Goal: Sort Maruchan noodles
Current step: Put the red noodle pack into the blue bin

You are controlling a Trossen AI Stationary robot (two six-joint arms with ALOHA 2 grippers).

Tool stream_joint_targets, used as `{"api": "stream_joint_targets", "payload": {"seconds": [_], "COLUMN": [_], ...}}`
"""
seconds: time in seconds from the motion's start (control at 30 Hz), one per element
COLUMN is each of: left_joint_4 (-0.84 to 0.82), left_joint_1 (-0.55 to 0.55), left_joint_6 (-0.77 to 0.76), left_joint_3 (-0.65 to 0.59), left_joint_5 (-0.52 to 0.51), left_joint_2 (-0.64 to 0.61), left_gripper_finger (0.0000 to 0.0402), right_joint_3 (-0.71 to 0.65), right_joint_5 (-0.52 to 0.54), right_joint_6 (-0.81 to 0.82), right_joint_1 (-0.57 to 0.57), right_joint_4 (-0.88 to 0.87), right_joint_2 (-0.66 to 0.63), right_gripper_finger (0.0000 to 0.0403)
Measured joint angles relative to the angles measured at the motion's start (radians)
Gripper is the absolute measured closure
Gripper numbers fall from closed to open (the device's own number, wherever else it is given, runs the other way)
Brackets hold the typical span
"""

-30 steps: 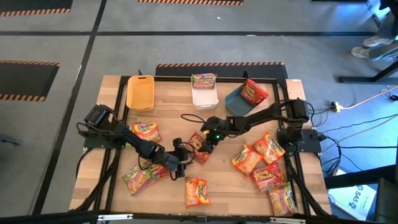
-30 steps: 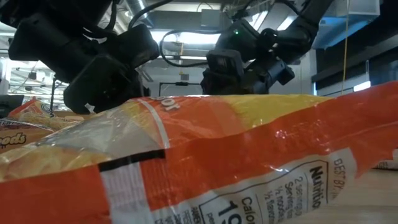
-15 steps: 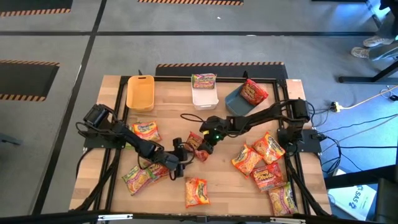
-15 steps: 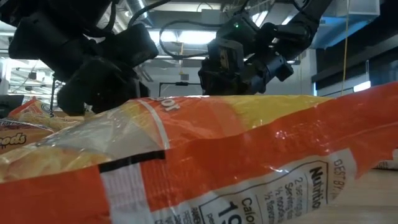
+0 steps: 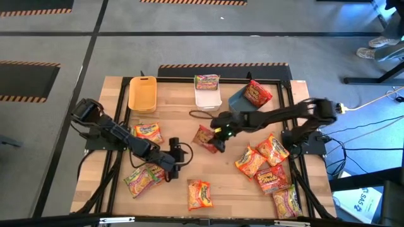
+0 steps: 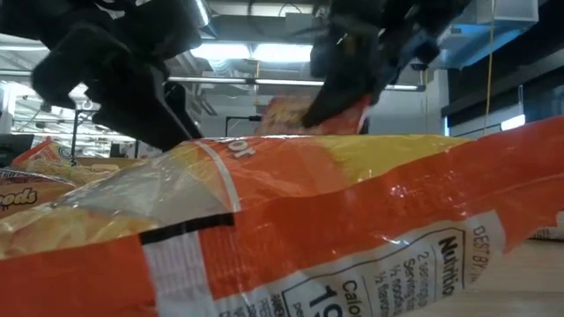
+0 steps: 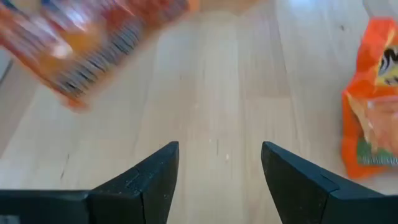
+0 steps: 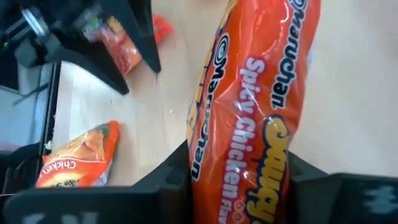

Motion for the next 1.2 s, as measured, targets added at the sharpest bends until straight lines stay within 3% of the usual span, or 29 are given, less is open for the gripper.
{"api": "stream_joint_targets", "payload": {"seconds": [0.27,0.5,0.8,1.2], "left_joint_4": [-0.004,-0.002,0.01,0.012], "left_joint_1": [0.025,0.037,0.037,0.038], "left_joint_6": [0.001,0.001,0.0,-0.005], "left_joint_3": [0.001,0.001,0.002,0.002], "left_joint_5": [-0.012,-0.013,-0.013,-0.014], "left_joint_2": [0.0,0.0,0.0,0.0], "left_gripper_finger": [0.0179,0.0179,0.0179,0.0179], "right_joint_3": [0.001,0.001,-0.034,-0.109], "right_joint_5": [0.161,0.285,0.244,0.238], "right_joint_6": [-0.077,-0.204,-0.395,-0.45], "right_joint_1": [-0.14,-0.359,-0.606,-0.663], "right_joint_4": [-0.372,-0.589,-0.65,-0.52], "right_joint_2": [-0.316,-0.504,-0.459,-0.305], "right_gripper_finger": [0.0289,0.0298,0.0292,0.0291]}}
